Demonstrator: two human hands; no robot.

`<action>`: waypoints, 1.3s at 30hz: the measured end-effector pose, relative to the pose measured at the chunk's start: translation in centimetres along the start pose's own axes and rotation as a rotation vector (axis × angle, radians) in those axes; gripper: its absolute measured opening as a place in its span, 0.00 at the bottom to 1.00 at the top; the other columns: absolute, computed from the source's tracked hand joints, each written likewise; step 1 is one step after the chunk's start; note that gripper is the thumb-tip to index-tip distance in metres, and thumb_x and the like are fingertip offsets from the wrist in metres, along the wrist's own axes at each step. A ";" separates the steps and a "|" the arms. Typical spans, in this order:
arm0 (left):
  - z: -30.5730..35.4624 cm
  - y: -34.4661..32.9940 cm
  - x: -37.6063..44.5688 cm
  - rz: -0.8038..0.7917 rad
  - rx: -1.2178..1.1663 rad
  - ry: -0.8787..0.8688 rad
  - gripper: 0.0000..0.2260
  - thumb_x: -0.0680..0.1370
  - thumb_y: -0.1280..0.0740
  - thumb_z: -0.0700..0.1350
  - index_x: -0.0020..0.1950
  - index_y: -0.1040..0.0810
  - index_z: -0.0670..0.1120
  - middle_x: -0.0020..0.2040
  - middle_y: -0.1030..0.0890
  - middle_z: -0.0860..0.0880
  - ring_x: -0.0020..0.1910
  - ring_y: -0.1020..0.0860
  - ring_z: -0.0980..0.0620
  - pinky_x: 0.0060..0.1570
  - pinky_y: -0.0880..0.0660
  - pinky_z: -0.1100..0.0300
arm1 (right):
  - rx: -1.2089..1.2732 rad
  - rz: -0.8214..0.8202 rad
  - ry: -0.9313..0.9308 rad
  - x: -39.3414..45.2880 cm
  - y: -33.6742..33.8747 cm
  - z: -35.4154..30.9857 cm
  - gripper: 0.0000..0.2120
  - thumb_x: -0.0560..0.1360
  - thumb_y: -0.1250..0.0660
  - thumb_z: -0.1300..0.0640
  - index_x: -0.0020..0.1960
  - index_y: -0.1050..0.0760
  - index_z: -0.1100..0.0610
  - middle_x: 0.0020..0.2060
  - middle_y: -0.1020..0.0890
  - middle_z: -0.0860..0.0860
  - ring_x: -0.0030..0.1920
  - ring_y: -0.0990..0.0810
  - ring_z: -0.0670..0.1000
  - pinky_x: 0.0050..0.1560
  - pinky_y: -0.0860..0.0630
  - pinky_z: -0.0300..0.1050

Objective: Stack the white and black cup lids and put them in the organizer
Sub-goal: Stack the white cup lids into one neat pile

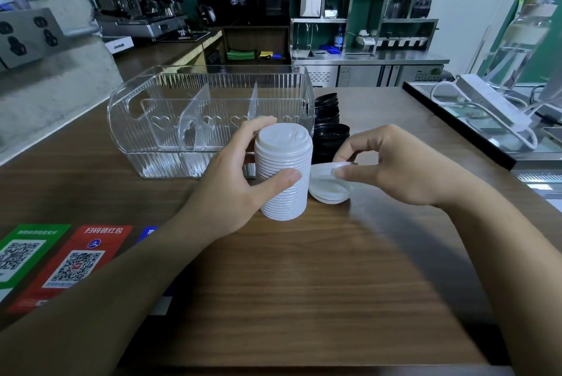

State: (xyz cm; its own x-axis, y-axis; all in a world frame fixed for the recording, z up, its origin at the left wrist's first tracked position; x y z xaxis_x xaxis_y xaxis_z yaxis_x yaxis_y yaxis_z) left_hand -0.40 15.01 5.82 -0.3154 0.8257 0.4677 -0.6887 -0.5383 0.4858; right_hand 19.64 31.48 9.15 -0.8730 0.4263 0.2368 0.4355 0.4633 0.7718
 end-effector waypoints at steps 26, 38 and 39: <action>3.9 -0.4 -1.2 0.136 0.209 -0.340 0.38 0.74 0.15 0.61 0.80 0.20 0.48 0.83 0.27 0.50 0.88 0.36 0.44 0.86 0.38 0.37 | 0.813 0.258 0.035 0.1 -1.5 -3.5 0.12 0.81 0.26 0.51 0.57 0.16 0.60 0.45 0.19 0.65 0.46 0.23 0.58 0.48 0.25 0.49; 4.2 0.5 -1.1 0.279 0.222 -0.296 0.34 0.78 0.19 0.60 0.77 0.20 0.42 0.75 0.21 0.47 0.80 0.27 0.44 0.81 0.31 0.51 | 0.469 0.253 0.302 -0.8 -0.9 -5.9 0.32 0.71 0.15 0.58 0.72 0.21 0.58 0.65 0.14 0.51 0.68 0.16 0.55 0.71 0.23 0.51; 4.2 0.5 -1.1 0.277 0.217 -0.290 0.34 0.78 0.19 0.59 0.77 0.20 0.42 0.75 0.21 0.47 0.79 0.26 0.44 0.80 0.31 0.52 | 0.478 0.252 0.309 -0.8 -1.1 -6.0 0.32 0.71 0.15 0.58 0.72 0.21 0.59 0.65 0.14 0.52 0.69 0.16 0.55 0.73 0.23 0.52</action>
State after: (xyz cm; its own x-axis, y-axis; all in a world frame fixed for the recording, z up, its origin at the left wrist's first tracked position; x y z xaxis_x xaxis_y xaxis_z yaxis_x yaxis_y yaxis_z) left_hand 2.29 13.12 8.64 -0.2515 0.5807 0.7743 -0.4417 -0.7807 0.4420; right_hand 18.53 26.00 11.63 -0.7226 0.3563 0.5924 0.6240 0.7049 0.3372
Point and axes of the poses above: each hand's wrist, its own x-axis towards the middle knuckle, its own y-axis out of the back of the hand, z = x × y, the point moved 6 cm from there along x, towards the middle knuckle
